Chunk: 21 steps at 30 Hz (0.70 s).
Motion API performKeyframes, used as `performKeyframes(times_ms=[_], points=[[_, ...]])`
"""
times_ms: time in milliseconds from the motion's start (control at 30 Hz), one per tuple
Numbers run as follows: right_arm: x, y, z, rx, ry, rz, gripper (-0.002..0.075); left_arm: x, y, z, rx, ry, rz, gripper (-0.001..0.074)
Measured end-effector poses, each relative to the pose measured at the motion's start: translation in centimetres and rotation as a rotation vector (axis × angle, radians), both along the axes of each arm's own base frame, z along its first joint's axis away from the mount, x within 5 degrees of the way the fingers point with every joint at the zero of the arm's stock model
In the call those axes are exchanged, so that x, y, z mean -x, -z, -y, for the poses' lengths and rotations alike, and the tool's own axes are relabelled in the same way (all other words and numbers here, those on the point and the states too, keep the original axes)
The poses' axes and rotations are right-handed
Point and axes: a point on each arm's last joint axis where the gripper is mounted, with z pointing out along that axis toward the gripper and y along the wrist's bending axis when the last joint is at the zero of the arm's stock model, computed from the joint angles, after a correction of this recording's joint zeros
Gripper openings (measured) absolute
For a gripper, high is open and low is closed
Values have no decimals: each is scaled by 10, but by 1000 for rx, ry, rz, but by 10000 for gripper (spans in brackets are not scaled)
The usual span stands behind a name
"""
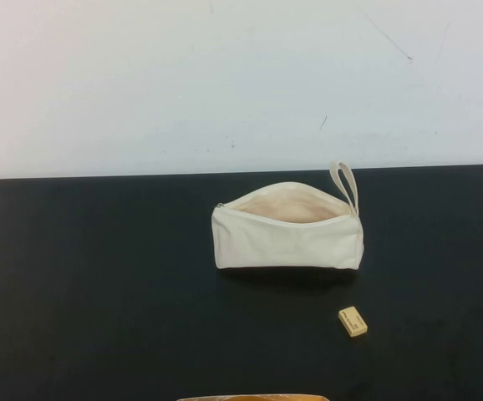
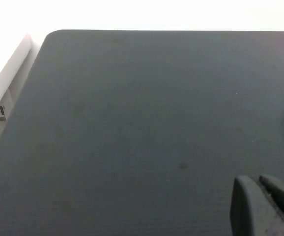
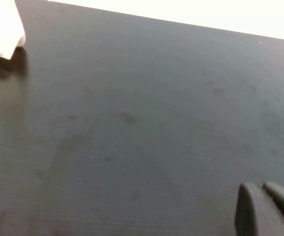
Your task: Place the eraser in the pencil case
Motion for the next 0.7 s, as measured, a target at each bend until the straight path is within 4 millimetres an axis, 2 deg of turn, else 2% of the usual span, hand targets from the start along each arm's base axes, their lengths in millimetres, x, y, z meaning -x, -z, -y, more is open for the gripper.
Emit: performKeyframes(times_ms=[700], points=[[0, 0, 2, 66, 5, -2, -1, 0, 0, 0, 0, 0, 0, -2]])
